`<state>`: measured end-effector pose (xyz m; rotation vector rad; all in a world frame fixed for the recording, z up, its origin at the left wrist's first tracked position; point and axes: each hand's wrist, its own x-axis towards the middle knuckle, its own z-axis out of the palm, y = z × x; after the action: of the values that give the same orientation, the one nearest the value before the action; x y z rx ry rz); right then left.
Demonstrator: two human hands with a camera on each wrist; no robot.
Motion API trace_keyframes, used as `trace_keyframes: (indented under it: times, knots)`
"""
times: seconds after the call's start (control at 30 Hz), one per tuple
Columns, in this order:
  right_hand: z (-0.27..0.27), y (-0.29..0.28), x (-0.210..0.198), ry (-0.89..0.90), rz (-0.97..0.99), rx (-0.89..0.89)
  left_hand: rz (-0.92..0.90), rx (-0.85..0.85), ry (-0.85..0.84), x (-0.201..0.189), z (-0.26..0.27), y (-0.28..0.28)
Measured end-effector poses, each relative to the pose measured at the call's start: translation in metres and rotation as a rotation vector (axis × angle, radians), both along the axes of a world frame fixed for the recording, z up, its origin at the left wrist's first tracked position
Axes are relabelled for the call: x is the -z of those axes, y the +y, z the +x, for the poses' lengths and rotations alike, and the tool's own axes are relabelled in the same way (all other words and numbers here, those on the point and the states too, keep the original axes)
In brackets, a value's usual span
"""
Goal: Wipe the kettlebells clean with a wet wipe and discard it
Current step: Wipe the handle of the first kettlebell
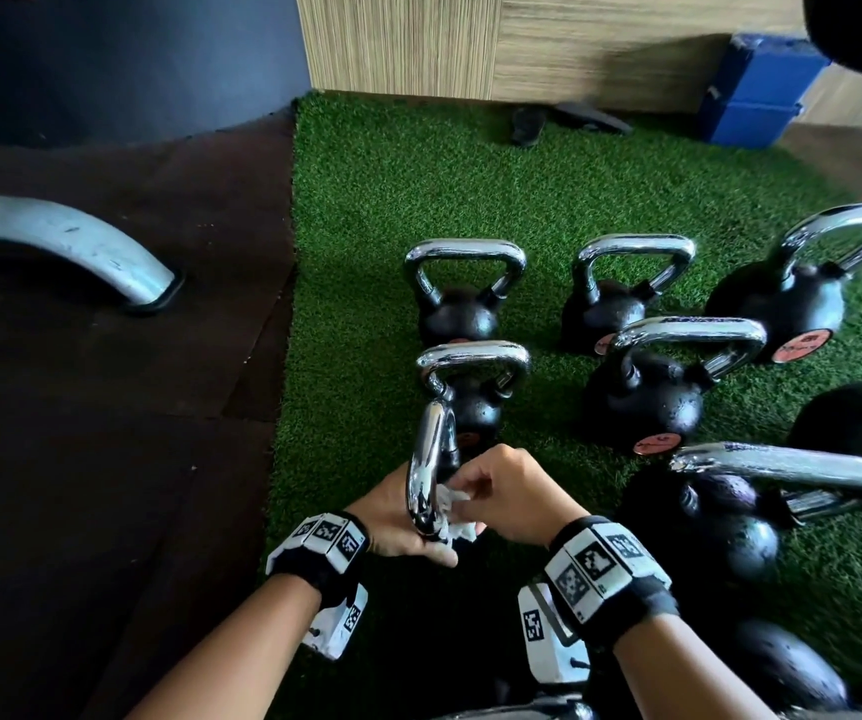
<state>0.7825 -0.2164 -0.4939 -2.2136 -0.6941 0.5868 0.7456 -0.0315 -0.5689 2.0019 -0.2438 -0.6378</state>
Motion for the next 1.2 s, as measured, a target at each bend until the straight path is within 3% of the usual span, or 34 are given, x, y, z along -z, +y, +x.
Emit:
trace_keyframes:
  times: [0.1, 0.27, 0.37, 0.5, 0.7, 0.83, 1.0, 1.2]
  knots:
    - [0.003, 0.003, 0.0, -0.025, -0.043, -0.115, 0.068, 0.023, -0.137, 0.0, 0.001, -0.001]
    - [0.002, -0.001, 0.003, 0.046, 0.06, -0.176, -0.016, -0.07, -0.185, -0.001, -0.003, -0.001]
    - [0.005, 0.001, 0.005, 0.055, 0.013, -0.195, 0.036, -0.015, -0.317, -0.003, -0.004, 0.0]
    - [0.01, 0.0, 0.01, 0.146, 0.04, -0.209, 0.069, 0.047, -0.327, -0.005, 0.0, 0.002]
    - [0.009, -0.01, 0.027, 0.388, 0.291, -0.142, 0.035, 0.002, -0.32, -0.001, -0.003, -0.001]
    - [0.006, -0.008, 0.041, 0.496, 0.496, 0.076, -0.009, 0.01, -0.359, -0.003, -0.005, -0.003]
    - [0.006, -0.007, 0.045, 0.499, 0.522, 0.035, 0.004, 0.021, -0.405, -0.009, -0.007, -0.005]
    - [0.004, 0.003, 0.046, 0.425, 0.617, 0.307, 0.109, 0.081, -0.539, -0.011, -0.008, -0.006]
